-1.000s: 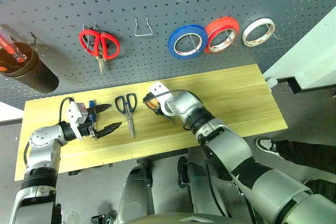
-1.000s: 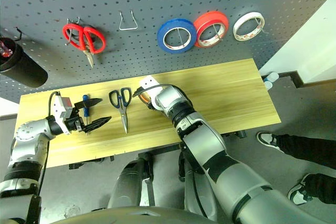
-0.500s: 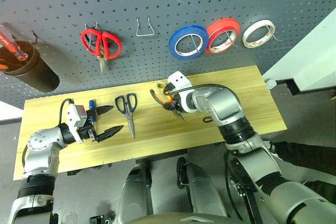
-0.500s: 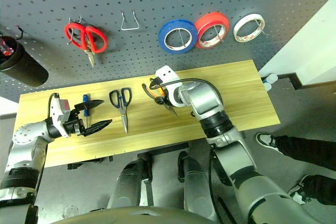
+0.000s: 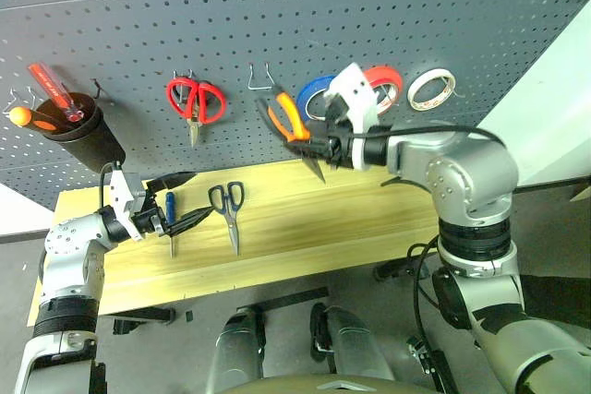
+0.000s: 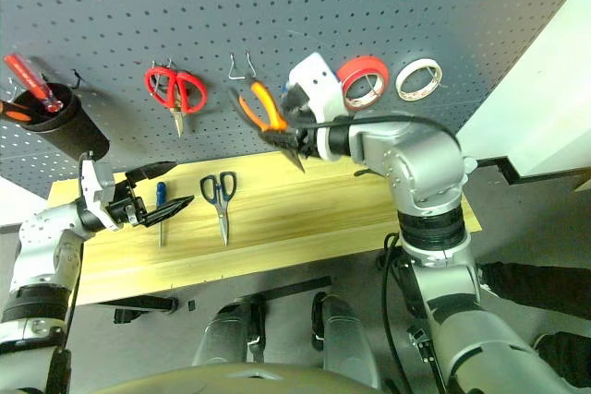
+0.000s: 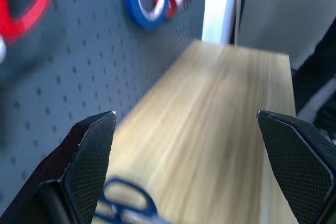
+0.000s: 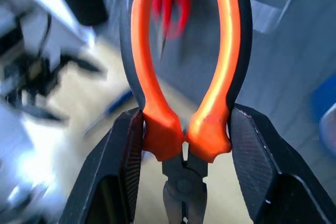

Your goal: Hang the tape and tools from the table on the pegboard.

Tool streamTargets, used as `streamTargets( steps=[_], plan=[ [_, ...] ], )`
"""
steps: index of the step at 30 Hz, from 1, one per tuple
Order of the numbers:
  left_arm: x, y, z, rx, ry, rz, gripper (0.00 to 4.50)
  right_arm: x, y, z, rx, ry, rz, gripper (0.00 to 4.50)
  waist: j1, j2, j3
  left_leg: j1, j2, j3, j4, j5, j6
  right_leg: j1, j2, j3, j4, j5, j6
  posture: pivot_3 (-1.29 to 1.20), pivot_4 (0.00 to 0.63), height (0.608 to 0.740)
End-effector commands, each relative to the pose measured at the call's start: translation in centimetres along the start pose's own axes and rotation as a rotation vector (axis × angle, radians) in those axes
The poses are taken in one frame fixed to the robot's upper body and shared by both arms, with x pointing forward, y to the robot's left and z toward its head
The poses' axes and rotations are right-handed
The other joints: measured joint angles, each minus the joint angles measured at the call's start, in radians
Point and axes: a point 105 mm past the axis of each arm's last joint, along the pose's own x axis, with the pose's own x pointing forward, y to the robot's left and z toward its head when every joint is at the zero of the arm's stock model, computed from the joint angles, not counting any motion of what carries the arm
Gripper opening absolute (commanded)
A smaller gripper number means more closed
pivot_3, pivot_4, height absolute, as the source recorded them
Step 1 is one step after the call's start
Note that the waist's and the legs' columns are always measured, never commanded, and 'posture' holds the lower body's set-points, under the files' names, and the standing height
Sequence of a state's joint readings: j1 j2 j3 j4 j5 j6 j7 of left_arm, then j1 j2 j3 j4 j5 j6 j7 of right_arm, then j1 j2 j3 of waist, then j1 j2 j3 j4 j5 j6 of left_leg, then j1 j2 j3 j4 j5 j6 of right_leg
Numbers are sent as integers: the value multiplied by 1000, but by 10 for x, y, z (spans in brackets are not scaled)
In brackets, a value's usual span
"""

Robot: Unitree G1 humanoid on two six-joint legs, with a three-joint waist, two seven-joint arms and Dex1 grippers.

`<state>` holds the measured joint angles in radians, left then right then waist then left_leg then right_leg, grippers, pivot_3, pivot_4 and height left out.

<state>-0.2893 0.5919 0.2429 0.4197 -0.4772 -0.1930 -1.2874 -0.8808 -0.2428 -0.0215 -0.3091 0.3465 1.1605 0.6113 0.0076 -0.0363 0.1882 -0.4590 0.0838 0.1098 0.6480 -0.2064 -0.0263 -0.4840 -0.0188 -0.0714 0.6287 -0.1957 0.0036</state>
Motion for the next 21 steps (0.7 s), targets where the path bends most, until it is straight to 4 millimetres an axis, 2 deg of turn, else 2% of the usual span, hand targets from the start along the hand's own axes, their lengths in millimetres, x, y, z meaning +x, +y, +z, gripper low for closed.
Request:
streamTargets(
  steps=[1,4,7,12,17,21],
  plan=[
    [3,7,17,48,-81,32,4500,1,-9,41,-31,-224,-105,2069,-3,0,-11,1,0,0,0,0,0,1,0,0,0,0,0,52,38,740],
    [7,4,24,26,-114,-3,4500,12,-12,54,-10,-311,-169,2069,-9,0,-23,13,2,0,-1,0,-1,11,2,0,-2,0,0,50,36,740],
    [11,1,36,-9,-152,-46,4500,23,-16,65,-3,-369,-213,2069,-20,1,-37,14,3,0,-2,-1,-2,12,2,0,-1,1,-1,54,38,740],
    [12,0,49,-6,-161,-79,4500,43,-22,70,0,-386,-236,2069,-23,1,-43,14,2,1,-1,0,0,12,2,1,0,1,-3,80,37,740],
    [3,0,58,-43,-149,-91,4500,64,-27,76,-9,-401,-253,2069,-23,1,-44,15,2,1,-1,0,0,12,3,3,2,1,-3,111,40,740],
    [-4,3,78,-43,-210,-54,4500,78,-23,74,-40,-398,-248,2069,-19,1,-44,15,2,1,-1,0,0,12,3,4,2,1,-3,147,42,740]
  ],
)
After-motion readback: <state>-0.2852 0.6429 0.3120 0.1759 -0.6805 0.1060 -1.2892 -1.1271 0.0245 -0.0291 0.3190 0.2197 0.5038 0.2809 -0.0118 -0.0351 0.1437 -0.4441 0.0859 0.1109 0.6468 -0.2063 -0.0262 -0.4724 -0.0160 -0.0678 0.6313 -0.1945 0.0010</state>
